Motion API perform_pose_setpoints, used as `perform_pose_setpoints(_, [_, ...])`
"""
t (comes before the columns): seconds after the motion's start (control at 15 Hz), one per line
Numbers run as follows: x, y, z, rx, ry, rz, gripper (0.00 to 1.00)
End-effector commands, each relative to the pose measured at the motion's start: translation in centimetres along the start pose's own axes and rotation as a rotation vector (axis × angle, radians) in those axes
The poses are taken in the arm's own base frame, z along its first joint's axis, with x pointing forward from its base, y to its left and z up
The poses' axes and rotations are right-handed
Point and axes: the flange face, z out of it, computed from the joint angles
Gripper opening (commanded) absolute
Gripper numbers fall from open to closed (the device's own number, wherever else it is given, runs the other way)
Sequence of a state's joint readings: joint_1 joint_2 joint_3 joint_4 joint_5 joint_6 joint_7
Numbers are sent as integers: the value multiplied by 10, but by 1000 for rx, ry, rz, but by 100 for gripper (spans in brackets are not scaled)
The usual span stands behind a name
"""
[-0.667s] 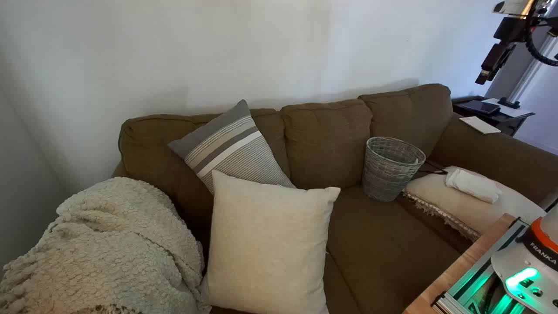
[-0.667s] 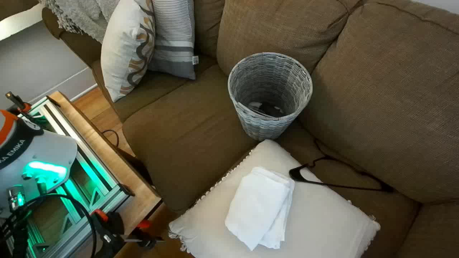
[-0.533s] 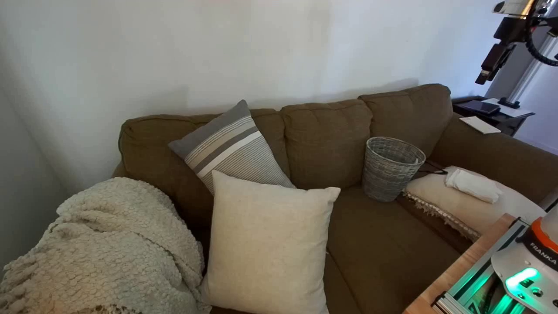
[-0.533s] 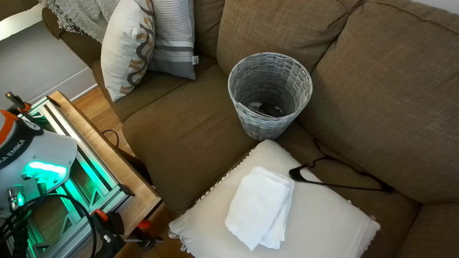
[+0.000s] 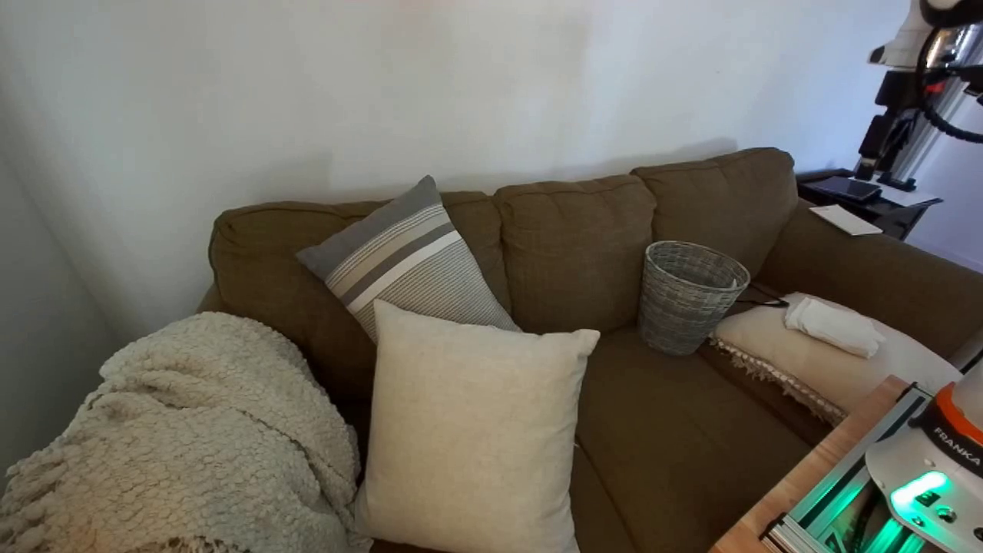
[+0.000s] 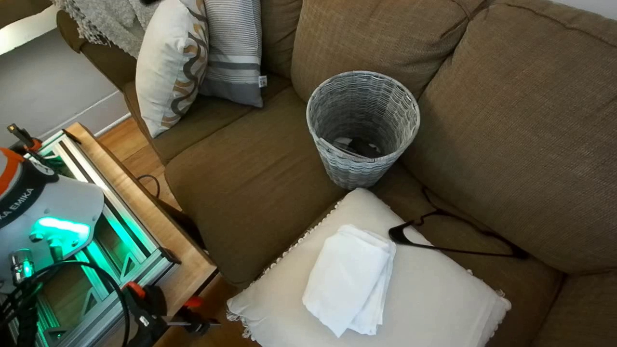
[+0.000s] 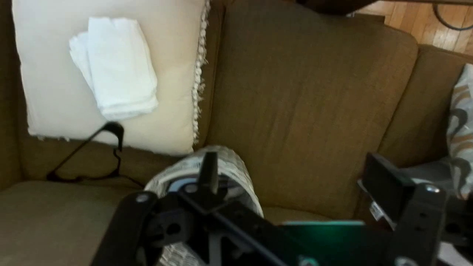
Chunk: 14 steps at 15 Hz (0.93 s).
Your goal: Put the white towel in the basket
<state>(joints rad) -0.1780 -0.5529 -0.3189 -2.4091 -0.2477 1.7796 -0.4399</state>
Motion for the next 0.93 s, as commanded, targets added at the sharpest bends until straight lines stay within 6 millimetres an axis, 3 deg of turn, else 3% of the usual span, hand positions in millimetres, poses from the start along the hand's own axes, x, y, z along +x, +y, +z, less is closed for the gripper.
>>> perform_pose_setpoints(0.0, [-27,39,69,-29,-167,74,100])
perform_pose_setpoints(0.4, [-79,90,174,-198,-416,52,100])
perform_pose_setpoints(0.47, [-83,95,180,-171,-454,86,100])
perform_pose_setpoints(0.53, [-78,84,163,-166,-395,61,100])
perform_pose_setpoints(0.6, [-81,86,170,-156,-415,67,100])
perform_pose_setpoints(0.8, [-76,85,166,-167,-409,58,100])
perform_pose_setpoints(0.87, [-75,84,161,-181,-297,-18,100])
